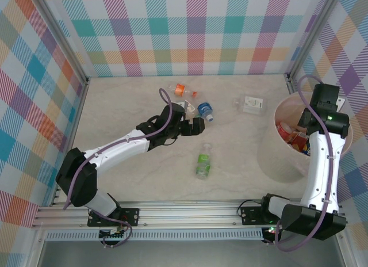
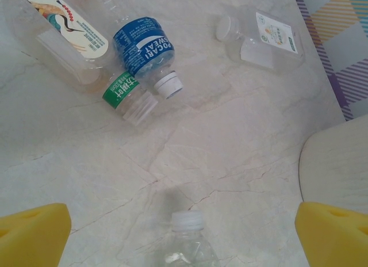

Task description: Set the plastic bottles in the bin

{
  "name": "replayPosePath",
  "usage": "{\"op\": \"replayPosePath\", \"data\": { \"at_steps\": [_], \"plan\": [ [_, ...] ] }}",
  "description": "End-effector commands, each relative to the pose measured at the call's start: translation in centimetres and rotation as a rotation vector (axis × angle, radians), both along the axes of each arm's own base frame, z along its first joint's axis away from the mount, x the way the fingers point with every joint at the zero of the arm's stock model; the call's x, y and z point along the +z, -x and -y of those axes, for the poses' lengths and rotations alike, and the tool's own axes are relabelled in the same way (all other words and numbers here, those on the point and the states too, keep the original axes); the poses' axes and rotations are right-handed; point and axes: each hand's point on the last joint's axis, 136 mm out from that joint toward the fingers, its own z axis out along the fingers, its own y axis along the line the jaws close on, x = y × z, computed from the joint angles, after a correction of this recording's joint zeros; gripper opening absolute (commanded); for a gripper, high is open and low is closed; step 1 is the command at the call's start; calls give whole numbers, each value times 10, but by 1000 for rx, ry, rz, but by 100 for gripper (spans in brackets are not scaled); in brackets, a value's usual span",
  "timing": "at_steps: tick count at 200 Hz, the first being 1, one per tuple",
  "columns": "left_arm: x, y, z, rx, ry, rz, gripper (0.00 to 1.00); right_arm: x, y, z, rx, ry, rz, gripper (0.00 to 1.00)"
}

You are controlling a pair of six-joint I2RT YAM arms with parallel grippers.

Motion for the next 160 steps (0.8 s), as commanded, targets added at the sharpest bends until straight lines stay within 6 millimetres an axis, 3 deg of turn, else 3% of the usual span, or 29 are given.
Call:
{"op": "replayPosePath", "data": {
  "at_steps": [1,81,126,160],
  "plan": [
    [3,-2,4,1,5,-4,100,17,2,-6,6,-26,75,89],
    [-8,-6,-5,66,-32,-37,100,30,-11,-29,92,-136,219,98],
    [-14,-6,-6,66,-51,-53,100,-7,-31,-26,72,-191,133,98],
    [-16,-6,-6,64,-58,-60,100,-33,-25,-15,17,-170,9,98]
  ]
}}
